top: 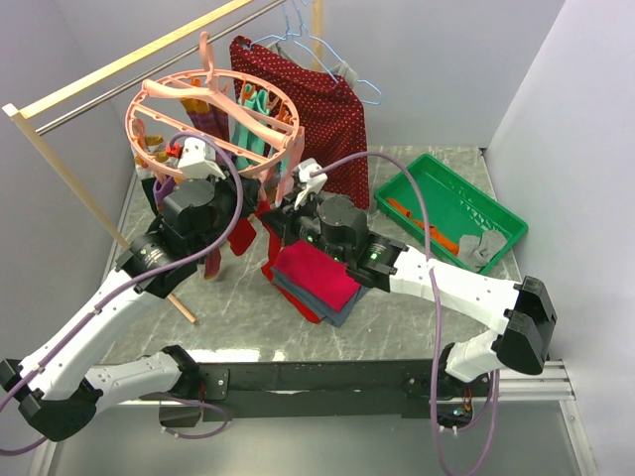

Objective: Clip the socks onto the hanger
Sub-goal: Clamp the sock onto the hanger.

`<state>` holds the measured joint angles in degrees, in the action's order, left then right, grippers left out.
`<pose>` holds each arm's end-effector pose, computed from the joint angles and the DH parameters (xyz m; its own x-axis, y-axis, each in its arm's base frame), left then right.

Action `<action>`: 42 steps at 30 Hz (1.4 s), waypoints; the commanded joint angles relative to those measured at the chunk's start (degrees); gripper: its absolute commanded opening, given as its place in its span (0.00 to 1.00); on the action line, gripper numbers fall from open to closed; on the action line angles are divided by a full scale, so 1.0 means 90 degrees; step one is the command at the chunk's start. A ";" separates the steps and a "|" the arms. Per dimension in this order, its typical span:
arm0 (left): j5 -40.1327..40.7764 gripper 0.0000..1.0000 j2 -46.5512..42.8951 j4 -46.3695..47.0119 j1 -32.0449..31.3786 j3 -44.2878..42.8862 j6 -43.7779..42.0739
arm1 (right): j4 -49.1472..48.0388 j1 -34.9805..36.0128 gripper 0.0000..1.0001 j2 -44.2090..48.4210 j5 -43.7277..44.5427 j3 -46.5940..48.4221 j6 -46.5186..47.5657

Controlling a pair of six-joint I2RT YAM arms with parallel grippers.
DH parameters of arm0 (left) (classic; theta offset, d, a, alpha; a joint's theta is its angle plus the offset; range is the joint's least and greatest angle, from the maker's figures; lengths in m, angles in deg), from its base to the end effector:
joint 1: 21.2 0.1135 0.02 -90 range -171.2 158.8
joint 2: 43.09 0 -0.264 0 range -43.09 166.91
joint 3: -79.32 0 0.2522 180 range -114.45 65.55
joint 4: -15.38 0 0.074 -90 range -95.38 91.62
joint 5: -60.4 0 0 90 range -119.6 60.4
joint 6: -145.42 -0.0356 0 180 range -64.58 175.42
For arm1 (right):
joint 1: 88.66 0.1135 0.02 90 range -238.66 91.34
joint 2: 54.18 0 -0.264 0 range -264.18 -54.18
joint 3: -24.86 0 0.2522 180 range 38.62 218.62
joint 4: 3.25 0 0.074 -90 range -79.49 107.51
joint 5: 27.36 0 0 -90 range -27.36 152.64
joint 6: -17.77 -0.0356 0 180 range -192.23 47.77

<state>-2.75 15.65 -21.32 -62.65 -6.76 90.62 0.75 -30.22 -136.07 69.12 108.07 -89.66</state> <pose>0.1691 -0.1279 0.4378 -0.2475 -0.4676 -0.8486 0.1394 0.8496 -0.5087 0.1835 0.2911 0.3756 -0.2593 0.1465 -0.9546 -0.7441 0.5998 0.2942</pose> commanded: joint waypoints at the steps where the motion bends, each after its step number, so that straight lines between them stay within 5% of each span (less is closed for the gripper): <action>1: 0.0073 0.01 -0.0013 0.0205 -0.0033 -0.0002 0.0034 | -0.0156 0.0089 0.00 0.0046 0.0178 0.0389 0.0140; 37: 0.0220 0.01 -0.0003 0.0225 -0.0082 0.0066 -0.0034 | -0.0205 0.0197 0.00 -0.0022 0.0286 0.0799 0.0345; 42: 0.0229 0.17 -0.0062 0.0215 -0.0082 0.0047 -0.0044 | -0.0224 0.0187 0.00 -0.0003 0.0286 0.0721 0.0335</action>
<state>-1.72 15.67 -21.30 -63.03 -6.76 90.57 1.14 -28.96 -136.11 71.15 112.22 -87.30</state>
